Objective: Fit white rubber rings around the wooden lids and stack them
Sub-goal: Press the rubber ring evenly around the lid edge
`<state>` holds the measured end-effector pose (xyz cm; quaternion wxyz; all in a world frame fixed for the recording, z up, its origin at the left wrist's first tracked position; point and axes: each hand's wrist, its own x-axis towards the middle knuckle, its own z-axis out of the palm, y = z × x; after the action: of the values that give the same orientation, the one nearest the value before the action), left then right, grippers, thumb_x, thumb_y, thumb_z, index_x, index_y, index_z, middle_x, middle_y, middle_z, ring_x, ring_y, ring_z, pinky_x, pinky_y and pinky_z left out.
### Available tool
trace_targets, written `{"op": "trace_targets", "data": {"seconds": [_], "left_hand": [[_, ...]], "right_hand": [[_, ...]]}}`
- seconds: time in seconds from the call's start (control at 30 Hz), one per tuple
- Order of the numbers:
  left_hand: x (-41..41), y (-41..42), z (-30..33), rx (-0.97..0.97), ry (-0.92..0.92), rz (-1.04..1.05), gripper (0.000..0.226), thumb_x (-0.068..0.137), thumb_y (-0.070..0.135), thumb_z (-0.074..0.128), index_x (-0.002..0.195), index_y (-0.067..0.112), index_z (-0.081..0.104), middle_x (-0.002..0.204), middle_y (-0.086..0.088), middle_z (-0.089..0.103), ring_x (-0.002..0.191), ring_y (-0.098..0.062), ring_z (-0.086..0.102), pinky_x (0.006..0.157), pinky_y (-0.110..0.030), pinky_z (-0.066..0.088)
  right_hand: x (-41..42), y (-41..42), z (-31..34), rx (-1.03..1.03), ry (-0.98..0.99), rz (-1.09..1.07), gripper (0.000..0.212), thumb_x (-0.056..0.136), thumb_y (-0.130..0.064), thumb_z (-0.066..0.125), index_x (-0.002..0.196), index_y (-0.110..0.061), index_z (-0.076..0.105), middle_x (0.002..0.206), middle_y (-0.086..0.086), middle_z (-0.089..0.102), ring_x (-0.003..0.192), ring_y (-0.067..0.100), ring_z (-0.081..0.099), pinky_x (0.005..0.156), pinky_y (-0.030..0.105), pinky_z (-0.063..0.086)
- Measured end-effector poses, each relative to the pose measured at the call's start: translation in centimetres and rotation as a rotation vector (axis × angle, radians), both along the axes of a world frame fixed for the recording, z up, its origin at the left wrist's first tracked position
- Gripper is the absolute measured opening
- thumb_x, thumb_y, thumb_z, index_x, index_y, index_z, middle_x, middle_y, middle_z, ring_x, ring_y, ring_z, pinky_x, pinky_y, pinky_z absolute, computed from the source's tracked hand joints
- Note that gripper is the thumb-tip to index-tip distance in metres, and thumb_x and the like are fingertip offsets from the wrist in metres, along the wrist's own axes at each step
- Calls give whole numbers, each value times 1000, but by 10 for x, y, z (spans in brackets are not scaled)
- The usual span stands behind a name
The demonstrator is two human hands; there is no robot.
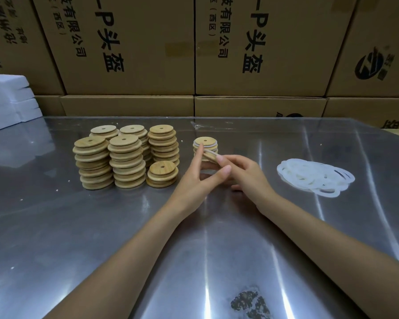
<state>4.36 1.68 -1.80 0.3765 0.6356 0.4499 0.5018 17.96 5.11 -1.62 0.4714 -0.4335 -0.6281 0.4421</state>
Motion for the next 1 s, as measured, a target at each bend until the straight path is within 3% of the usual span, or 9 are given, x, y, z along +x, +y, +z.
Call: {"op": "trace_targets", "data": {"seconds": [0.07,0.13,0.2,0.23,0.33,0.43,0.53,0.77,1.0], "left_hand": [[2,0,1,-7,-44,-18,86,82,35,67,151,14,18,136,-4,55,125,-15,52,108,-39,40],[2,2,-1,-7,-79,-15,79,83,25,69,148,22,24,135,-3,54,119,-16,58,101,-33,46],[1,4,-1,0,-107,-13,69,86,16,68,137,38,29,133,2,53,109,-11,63,88,-21,50],[1,4,-1,3,-126,-18,70,86,13,67,138,38,28,133,4,52,105,-6,64,83,-17,49],[1,4,0,-8,-126,-23,93,78,21,67,152,21,11,141,14,41,109,5,58,86,-15,47],[4,4,0,-35,-104,-26,101,71,26,65,153,22,6,148,4,36,123,-12,53,102,-30,45],[6,3,0,-45,-57,4,93,76,20,71,151,20,17,145,-3,42,121,-23,54,105,-41,43],[6,2,0,-67,6,65,71,82,15,73,142,20,36,136,0,47,108,-25,60,94,-32,48],[5,4,-3,-77,50,92,65,83,18,71,139,26,37,135,3,44,105,-16,61,89,-24,47]], "right_hand": [[-6,8,-1,11,47,-51,20,84,-45,66,93,-27,71,82,-9,73,76,6,68,64,29,55],[-11,17,-2,25,78,-81,21,82,-43,70,93,-25,72,88,-7,74,84,8,68,77,39,56],[-16,24,-3,38,88,-88,30,80,-41,72,102,-22,70,96,-8,72,94,6,66,88,39,54],[-17,27,-3,39,86,-84,35,79,-41,73,107,-21,68,101,-7,71,98,6,65,91,37,53],[-18,33,-5,49,68,-35,36,75,-40,77,106,-23,69,96,-10,72,89,3,66,85,29,52],[-19,40,-8,112,53,-95,35,70,-39,80,100,-28,67,93,-13,72,89,-1,66,78,20,50],[-26,53,-7,236,-40,-288,50,69,-43,79,112,-27,59,113,-10,64,103,3,59,87,24,48],[-47,85,-7,295,-233,-382,65,71,-52,74,127,-29,49,122,-10,60,117,12,49,92,36,45],[-49,98,-10,244,-271,-297,66,73,-52,72,130,-28,47,124,-4,60,120,15,49,96,41,45]]}}
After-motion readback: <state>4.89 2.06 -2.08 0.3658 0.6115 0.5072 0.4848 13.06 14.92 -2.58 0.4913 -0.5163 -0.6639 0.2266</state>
